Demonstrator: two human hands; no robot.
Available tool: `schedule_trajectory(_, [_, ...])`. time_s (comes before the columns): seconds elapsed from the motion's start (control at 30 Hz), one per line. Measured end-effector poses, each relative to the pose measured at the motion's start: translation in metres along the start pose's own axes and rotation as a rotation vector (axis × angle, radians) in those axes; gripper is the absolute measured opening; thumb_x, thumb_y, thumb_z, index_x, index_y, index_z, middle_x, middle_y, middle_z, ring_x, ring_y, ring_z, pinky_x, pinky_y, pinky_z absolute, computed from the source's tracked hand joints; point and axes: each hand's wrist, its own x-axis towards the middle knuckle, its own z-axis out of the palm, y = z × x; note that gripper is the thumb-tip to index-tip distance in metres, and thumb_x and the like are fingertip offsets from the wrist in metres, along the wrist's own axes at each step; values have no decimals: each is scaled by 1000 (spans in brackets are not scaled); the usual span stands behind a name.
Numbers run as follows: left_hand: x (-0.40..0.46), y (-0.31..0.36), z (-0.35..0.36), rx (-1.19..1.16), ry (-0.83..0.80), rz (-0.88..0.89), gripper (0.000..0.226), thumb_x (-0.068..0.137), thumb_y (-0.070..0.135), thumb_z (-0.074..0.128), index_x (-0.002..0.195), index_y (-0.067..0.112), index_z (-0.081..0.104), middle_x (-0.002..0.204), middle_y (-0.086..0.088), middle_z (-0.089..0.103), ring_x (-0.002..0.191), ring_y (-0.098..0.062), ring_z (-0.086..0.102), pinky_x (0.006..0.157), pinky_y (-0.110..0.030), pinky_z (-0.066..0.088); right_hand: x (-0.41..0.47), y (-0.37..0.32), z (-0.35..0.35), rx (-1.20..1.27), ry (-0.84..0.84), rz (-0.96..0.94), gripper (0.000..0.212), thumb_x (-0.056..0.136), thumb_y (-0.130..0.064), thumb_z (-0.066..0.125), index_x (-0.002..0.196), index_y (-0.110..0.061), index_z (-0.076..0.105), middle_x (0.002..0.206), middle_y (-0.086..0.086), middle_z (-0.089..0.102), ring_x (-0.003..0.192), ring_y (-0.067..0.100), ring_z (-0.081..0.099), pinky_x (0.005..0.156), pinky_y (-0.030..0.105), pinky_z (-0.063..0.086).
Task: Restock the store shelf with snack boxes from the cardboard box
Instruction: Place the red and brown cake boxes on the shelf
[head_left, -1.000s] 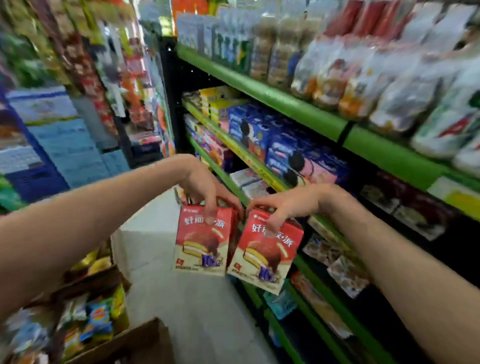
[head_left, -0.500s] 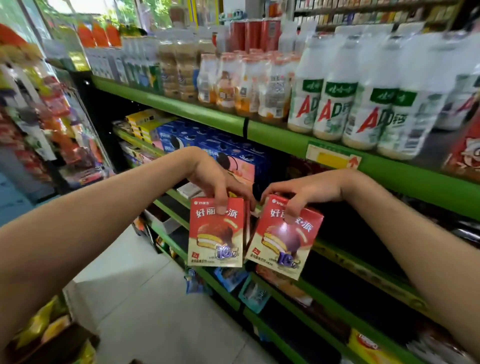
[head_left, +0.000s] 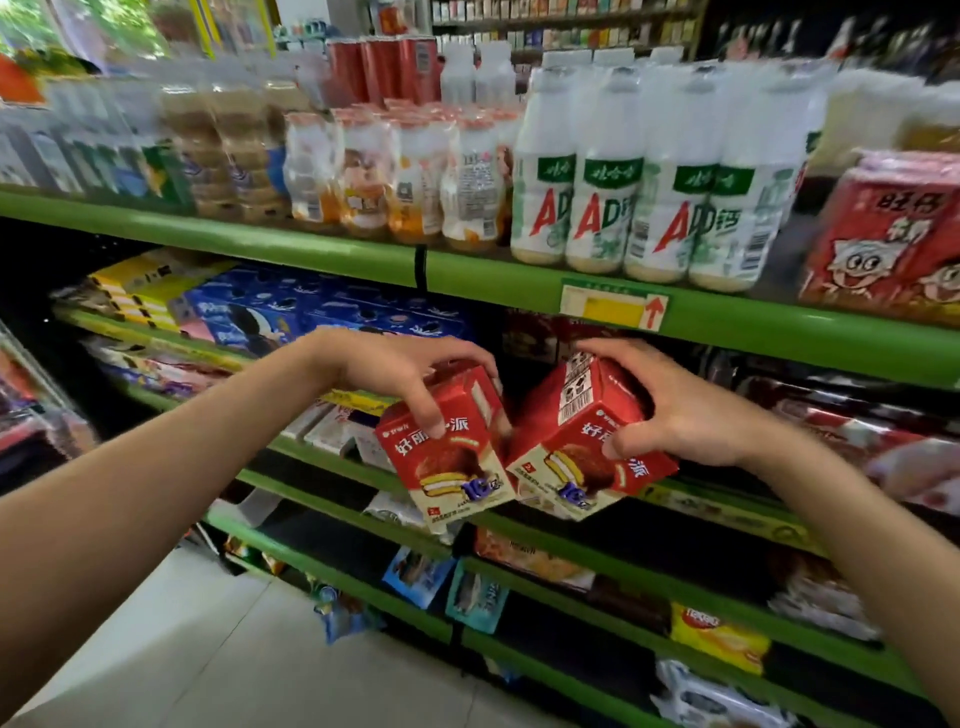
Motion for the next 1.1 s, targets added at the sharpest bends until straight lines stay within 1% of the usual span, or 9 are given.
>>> schedule_trajectory(0.27, [23, 5, 19, 100, 246, 67, 87, 65, 27, 85, 135, 46, 37, 141, 11, 30, 116, -16, 50, 83, -36, 60, -8, 30, -1, -73, 296, 142, 119, 43, -61, 74, 149, -38, 26, 134, 0, 51, 111, 19, 58, 96, 39, 51])
schedule_trajectory(0.5, [29, 22, 20, 72, 366, 95, 81, 64, 33, 85, 128, 52, 41, 127, 14, 35, 110, -13, 52, 70, -23, 58, -9, 43, -22, 0, 303, 168, 68, 53, -47, 79, 114, -37, 49, 107, -10, 66, 90, 8, 65, 78, 31, 54])
schedule_trajectory(0.67, [64, 32, 22, 547, 446, 13, 98, 61, 48, 79, 145, 42, 28, 125, 2, 40, 111, -19, 42, 85, -29, 45, 14, 47, -22, -90, 203, 145, 63, 71, -30, 83, 120, -34, 44, 105, -6, 63, 90, 9, 62, 79, 31, 51])
schedule_trajectory(0.77, [87, 44, 18, 555, 382, -23, 100, 60, 43, 76, 149, 35, 31, 126, 9, 50, 98, -10, 55, 69, -17, 42, 36, 44, -24, -66, 104, 142, 50, 69, -34, 78, 109, -36, 48, 103, -8, 66, 91, 13, 65, 78, 30, 51])
schedule_trajectory(0.83, [99, 50, 12, 521, 340, -181, 66, 66, 45, 76, 127, 29, 58, 109, 11, 60, 85, -11, 59, 65, -23, 41, 49, 44, -26, -39, 43, 126, 55, 77, -25, 77, 122, -33, 48, 117, -2, 65, 102, 20, 64, 87, 34, 51])
schedule_trajectory(0.9, [107, 52, 8, 458, 293, -331, 16, 75, 44, 73, 80, 29, 71, 82, 12, 63, 69, -8, 57, 62, -27, 37, 58, 42, -28, -61, 17, 100, 71, 81, -19, 77, 141, -29, 39, 129, -3, 57, 107, 16, 60, 87, 25, 49])
schedule_trajectory(0.97, [113, 48, 4, 442, 252, -341, 17, 80, 42, 69, 70, 28, 66, 76, 12, 59, 65, -7, 53, 62, -27, 36, 64, 43, -25, -79, -41, 108, 68, 84, -21, 75, 142, -28, 40, 132, -2, 58, 102, 10, 61, 78, 16, 47])
schedule_trajectory(1.03, [113, 46, 2, 521, 241, -314, 26, 81, 48, 68, 91, 24, 66, 86, 6, 61, 71, -11, 54, 65, -29, 38, 65, 45, -21, -156, -33, 123, 74, 85, -30, 75, 148, -29, 36, 138, 0, 57, 103, 11, 60, 79, 18, 45])
schedule_trajectory(1.1, [110, 39, 1, 614, 264, -222, 70, 80, 55, 66, 137, 22, 46, 114, 2, 60, 88, -17, 57, 73, -31, 44, 61, 49, -19, -250, 32, 126, 84, 83, -40, 75, 153, -31, 29, 144, -1, 51, 106, 11, 55, 80, 18, 42])
